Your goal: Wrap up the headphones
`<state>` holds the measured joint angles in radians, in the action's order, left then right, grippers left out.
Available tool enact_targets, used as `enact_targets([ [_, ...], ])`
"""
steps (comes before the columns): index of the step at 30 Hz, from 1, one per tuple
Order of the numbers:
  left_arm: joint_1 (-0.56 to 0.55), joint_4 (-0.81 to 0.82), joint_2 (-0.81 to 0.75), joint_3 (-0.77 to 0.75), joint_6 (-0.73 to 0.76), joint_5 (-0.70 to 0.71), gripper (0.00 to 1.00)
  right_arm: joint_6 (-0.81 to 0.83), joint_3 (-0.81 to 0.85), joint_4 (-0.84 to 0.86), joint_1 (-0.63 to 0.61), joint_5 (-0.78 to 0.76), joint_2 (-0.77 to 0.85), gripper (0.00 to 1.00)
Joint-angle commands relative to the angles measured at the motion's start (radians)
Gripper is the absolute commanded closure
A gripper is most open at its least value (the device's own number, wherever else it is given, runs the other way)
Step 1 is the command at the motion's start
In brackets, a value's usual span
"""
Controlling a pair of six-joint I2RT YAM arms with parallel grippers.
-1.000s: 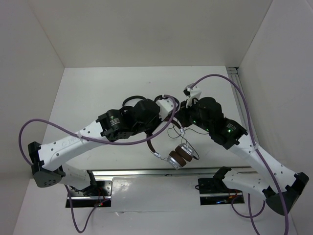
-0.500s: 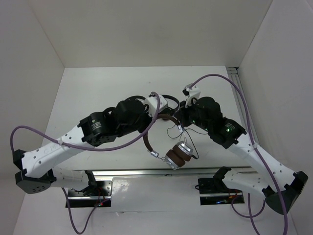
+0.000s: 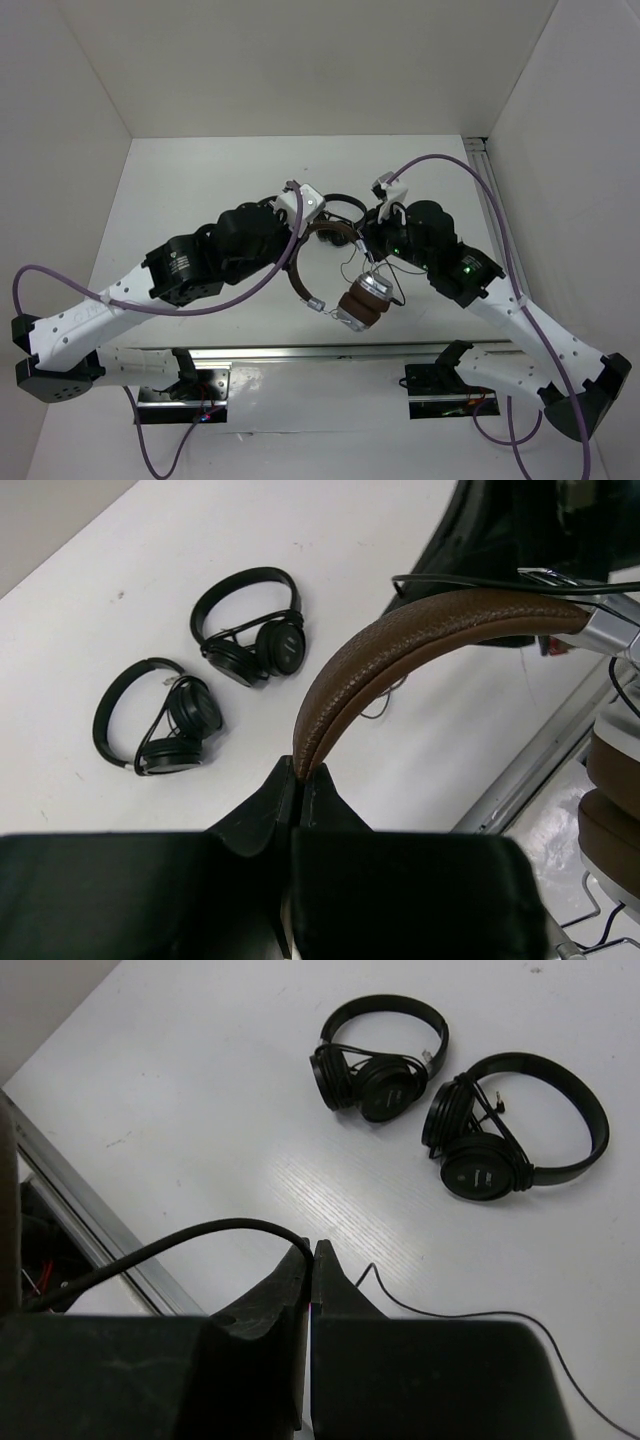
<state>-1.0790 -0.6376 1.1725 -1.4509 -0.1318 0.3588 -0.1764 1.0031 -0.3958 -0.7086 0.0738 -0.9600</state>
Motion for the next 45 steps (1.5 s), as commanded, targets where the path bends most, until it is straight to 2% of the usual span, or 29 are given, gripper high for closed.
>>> enact_targets([
  [1,-0.004,0.102,-0.045,-0.012,-0.087,0.094,1.00,-0.012,-0.032,0.107,-0.006,0.024,0.027,0.98],
  [7,-0.004,0.102,-0.091,-0.022,-0.138,0.169,1.00,-0.040,-0.119,0.215,-0.006,0.066,0.027,0.97],
  [10,-0.004,0.102,-0.122,-0.022,-0.147,0.178,1.00,-0.063,-0.176,0.331,-0.006,0.112,0.037,0.97],
  [16,-0.004,0.093,-0.184,-0.022,-0.179,0.178,1.00,-0.081,-0.216,0.514,-0.006,0.210,-0.008,0.89],
  [23,-0.004,0.093,-0.229,0.006,-0.207,0.178,1.00,-0.120,-0.257,0.704,-0.006,0.265,-0.121,0.84],
  [28,-0.004,0.111,-0.252,0.015,-0.256,0.198,1.00,-0.140,-0.296,0.854,-0.026,0.265,-0.187,0.76],
  [35,-0.004,0.081,-0.243,-0.016,-0.328,0.266,1.00,-0.173,-0.383,1.084,-0.055,0.227,-0.351,0.72],
  [45,-0.004,-0.022,-0.243,-0.069,-0.446,0.412,1.00,-0.173,-0.337,1.195,-0.065,0.201,-0.603,0.72],
])
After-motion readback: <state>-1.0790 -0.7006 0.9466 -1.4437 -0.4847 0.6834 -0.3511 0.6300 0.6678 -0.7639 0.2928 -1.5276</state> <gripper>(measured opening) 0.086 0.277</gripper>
